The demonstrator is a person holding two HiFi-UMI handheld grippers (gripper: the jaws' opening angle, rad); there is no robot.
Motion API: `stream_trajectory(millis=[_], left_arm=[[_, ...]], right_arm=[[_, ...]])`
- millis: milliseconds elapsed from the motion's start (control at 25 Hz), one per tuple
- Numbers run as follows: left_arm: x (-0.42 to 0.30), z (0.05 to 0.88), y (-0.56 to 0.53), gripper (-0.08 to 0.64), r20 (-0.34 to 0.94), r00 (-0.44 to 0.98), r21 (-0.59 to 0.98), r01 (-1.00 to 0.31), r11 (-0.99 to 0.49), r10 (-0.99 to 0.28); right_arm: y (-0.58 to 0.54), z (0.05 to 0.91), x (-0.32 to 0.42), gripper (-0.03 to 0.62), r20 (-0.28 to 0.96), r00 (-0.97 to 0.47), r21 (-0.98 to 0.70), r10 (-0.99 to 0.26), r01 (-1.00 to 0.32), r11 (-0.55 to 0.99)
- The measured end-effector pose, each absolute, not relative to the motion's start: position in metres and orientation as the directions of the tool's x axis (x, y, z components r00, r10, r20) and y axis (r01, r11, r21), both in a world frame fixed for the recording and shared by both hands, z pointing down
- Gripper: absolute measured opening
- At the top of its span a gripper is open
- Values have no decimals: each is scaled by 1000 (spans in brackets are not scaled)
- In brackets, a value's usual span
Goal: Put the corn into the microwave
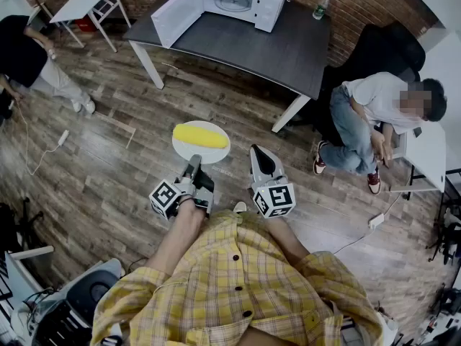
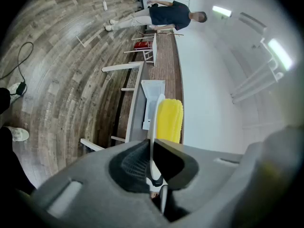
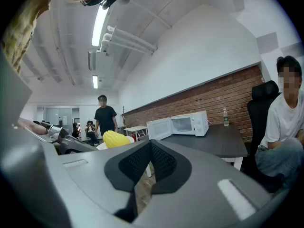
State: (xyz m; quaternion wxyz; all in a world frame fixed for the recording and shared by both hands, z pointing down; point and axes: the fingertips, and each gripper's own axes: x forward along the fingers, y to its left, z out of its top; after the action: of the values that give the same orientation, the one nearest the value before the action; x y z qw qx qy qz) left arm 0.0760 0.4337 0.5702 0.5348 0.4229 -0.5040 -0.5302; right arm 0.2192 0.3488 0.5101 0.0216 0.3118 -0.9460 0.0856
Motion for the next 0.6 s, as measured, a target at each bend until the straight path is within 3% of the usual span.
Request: stream_trajectory(millis=[600], left_arm=[[89,568,421,17,104,-78,990,106,96,-992]], right_arm=[[336,513,234,2,85,-814,-167,-575,-581,797]])
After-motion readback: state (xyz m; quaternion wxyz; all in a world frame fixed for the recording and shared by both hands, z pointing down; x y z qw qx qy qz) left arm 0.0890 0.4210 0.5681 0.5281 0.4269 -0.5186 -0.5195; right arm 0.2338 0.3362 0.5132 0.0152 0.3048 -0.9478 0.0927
